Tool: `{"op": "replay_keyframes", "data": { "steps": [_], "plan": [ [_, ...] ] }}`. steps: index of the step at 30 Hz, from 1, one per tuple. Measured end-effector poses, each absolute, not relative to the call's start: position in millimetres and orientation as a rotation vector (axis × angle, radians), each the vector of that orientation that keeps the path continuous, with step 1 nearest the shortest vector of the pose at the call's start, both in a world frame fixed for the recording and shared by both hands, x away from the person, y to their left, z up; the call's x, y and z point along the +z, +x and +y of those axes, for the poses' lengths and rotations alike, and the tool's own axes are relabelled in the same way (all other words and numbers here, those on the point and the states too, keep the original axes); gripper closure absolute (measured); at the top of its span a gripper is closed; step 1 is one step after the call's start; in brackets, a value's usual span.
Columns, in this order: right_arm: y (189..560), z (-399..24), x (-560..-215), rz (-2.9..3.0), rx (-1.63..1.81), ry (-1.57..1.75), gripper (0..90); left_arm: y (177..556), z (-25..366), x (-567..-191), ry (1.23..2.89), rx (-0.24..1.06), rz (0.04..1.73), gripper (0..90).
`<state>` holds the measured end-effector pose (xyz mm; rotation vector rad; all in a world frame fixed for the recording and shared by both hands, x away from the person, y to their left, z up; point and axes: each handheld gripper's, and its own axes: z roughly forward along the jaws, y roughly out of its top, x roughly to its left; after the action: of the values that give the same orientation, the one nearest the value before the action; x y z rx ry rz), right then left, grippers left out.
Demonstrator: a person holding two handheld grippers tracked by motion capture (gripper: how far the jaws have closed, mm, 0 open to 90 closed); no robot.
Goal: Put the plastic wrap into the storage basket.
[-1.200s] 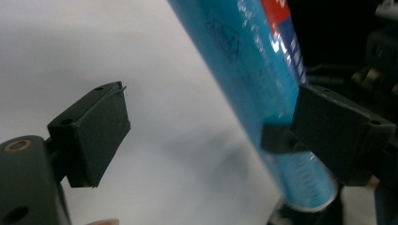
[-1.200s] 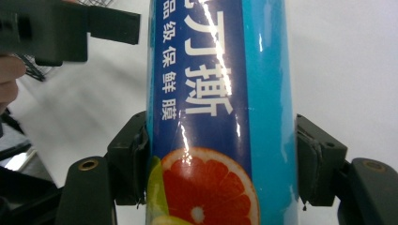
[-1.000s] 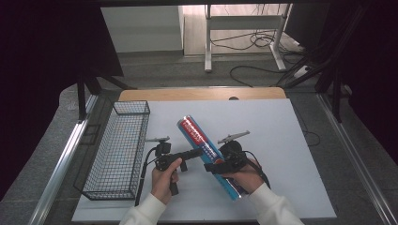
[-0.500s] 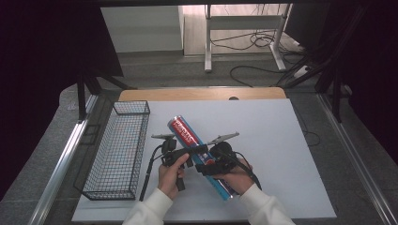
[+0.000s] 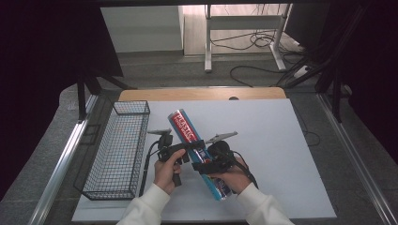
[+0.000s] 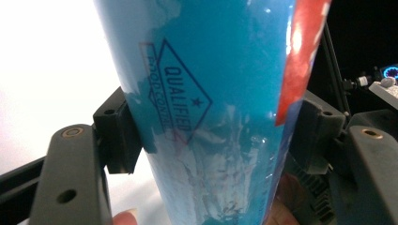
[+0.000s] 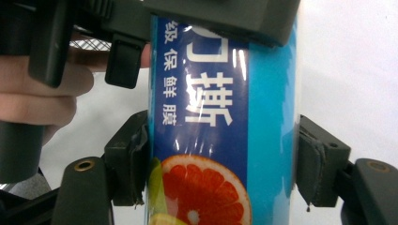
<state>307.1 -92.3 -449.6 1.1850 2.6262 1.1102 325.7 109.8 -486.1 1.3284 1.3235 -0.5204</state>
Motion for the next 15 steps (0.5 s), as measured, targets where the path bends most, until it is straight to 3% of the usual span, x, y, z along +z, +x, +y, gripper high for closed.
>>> {"op": "replay_keyframes", "data": {
  "steps": [4,8,15],
  "plan": [
    [308,-94,-446,2.637,1.163,1.188,26.6,327,112,-482,1.331,-0.527,1.307,31.0],
    [300,-103,-436,2.627,1.227,1.109,13.7,324,116,-478,1.324,-0.514,1.256,31.3],
    [286,-139,-420,2.567,1.269,1.079,11.0,323,126,-474,1.317,-0.517,1.240,31.5]
  ]
}}
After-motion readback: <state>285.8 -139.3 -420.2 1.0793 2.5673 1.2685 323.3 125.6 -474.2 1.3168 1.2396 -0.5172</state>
